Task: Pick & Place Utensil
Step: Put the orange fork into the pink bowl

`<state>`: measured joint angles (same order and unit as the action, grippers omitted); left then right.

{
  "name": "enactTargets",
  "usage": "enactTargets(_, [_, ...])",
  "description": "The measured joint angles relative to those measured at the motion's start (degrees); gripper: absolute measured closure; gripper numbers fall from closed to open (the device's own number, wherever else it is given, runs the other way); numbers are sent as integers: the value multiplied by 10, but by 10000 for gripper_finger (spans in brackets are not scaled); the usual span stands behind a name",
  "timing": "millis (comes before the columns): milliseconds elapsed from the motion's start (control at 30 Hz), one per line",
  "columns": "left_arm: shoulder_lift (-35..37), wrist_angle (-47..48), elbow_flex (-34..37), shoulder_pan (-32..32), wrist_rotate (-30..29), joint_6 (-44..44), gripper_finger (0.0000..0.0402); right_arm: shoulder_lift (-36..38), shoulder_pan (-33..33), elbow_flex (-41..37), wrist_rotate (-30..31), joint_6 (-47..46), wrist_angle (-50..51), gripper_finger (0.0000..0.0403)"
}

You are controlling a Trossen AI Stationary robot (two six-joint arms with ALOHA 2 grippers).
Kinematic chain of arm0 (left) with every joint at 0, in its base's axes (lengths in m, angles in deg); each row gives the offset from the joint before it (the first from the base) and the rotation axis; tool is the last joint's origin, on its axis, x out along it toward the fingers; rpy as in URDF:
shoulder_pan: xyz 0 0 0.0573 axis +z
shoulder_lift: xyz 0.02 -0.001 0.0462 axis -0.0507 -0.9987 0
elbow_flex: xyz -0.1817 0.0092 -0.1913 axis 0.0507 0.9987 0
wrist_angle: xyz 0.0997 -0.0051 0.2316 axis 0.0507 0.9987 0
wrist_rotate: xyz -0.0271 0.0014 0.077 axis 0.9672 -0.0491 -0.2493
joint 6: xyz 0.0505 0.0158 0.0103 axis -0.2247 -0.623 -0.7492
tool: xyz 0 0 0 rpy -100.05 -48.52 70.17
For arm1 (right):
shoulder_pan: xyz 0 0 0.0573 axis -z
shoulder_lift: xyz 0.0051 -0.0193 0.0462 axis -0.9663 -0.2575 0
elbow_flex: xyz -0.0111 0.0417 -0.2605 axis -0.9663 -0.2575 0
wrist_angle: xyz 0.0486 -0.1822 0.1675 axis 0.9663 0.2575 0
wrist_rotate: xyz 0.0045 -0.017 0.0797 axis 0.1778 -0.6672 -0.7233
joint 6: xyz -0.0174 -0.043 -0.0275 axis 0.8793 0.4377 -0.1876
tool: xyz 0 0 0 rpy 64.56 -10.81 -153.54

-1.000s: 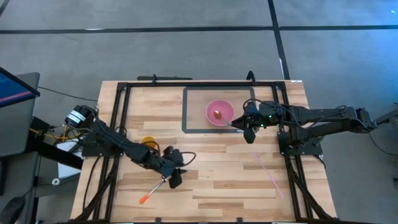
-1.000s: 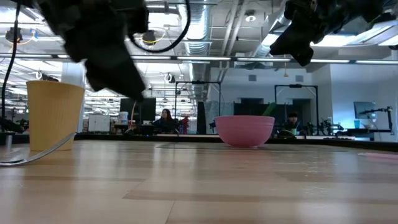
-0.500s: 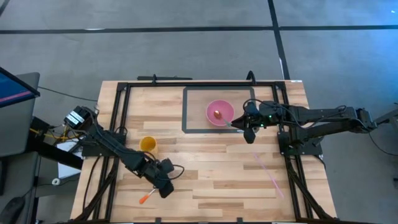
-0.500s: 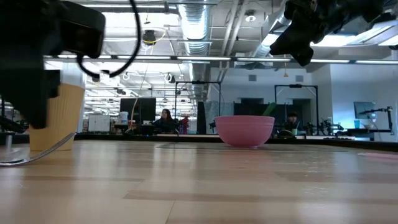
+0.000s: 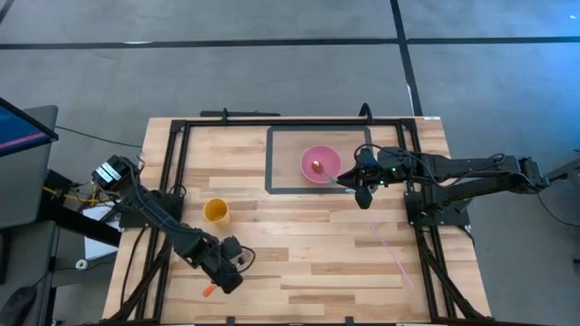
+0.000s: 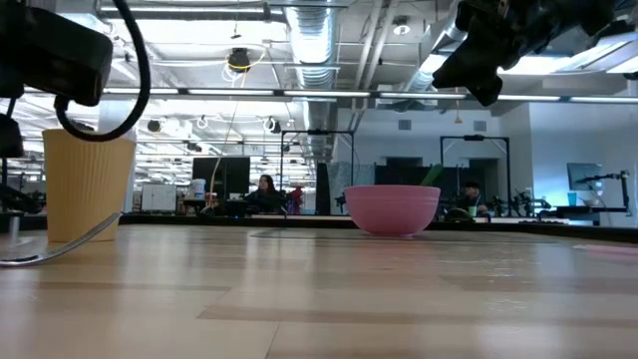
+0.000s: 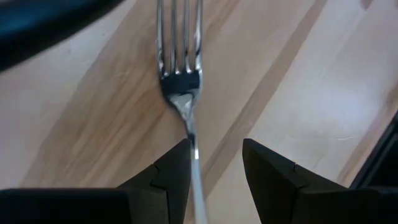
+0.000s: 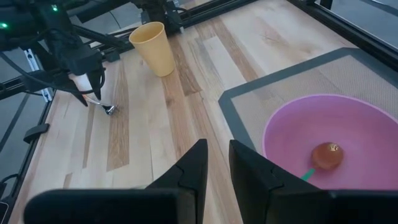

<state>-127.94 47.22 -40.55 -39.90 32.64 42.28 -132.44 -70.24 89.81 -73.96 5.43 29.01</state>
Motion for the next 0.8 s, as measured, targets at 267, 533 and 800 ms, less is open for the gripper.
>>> enactTargets(267, [0, 4, 23, -3, -1, 0, 257, 0, 0, 0, 0, 0, 0, 343])
enactTargets(533, [0, -1, 37, -3, -3, -5, 257, 0, 0, 0, 0, 0, 0, 343])
enactTargets(800, [-20, -29, 35, -16, -8, -6, 257, 0, 0, 0, 0, 0, 0, 343])
